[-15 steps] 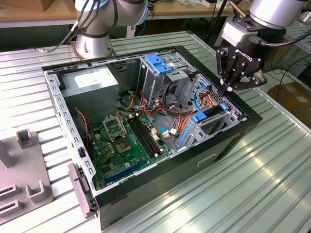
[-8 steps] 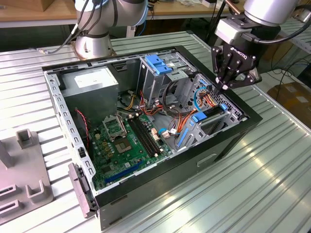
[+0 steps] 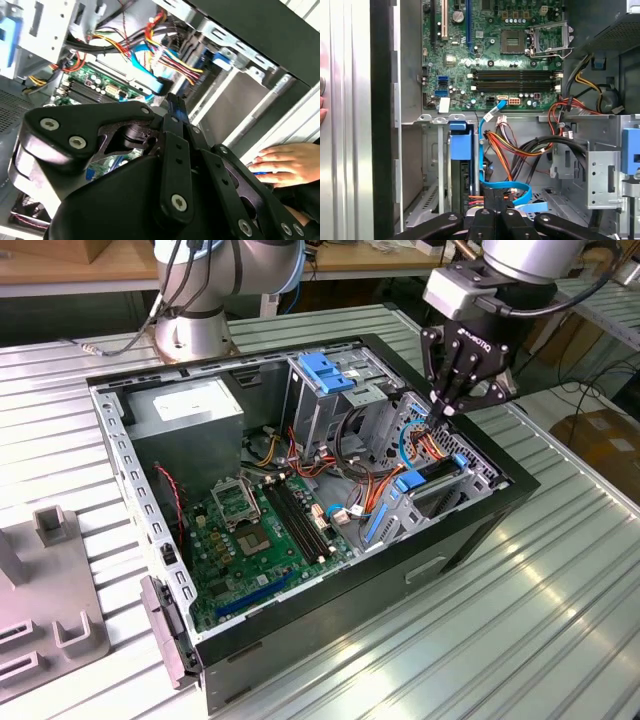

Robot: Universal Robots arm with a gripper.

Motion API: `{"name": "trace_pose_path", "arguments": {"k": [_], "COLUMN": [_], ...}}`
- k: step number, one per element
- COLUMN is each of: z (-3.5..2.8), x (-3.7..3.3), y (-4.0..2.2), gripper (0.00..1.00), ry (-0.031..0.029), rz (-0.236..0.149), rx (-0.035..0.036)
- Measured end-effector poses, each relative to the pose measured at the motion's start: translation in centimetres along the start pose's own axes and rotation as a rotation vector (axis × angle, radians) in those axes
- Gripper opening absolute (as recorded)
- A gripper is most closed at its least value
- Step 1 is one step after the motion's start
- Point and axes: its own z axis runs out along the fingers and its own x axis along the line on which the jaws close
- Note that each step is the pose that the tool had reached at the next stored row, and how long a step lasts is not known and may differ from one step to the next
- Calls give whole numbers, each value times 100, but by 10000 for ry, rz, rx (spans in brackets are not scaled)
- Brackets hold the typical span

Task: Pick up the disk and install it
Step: 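Insert the second disk wire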

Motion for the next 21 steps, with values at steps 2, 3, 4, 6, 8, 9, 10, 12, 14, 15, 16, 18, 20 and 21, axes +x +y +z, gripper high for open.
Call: {"name": "trace_pose_path", "arguments": {"k": [2, 3, 4, 6, 8, 9, 10, 12, 14, 15, 16, 18, 20, 21], "z": [-1, -5, -13, -29, -31, -32, -32, -32, -23, -8, 2, 22, 31, 31], "x": [-44, -57, -63, -67, -69, -83, -112, -182, -234, -248, -251, -253, -253, -254], "y": [1, 1, 1, 2, 1, 0, 0, 1, 2, 2, 3, 3, 4, 4], "gripper": [10, 10, 10, 10, 11, 16, 30, 30, 30, 30, 30, 30, 30, 30], "ry": [55, 76, 82, 78, 84, 101, 117, 143, 165, 179, 192, 384, 569, 601], "rz": [0, -1, -1, 0, -1, -3, -3, -3, -4, -4, -4, -6, -7, -8], "rx": [0, 1, 0, -19, -20, -20, -19, -19, -19, -18, -15, 1, 29, 41]}}
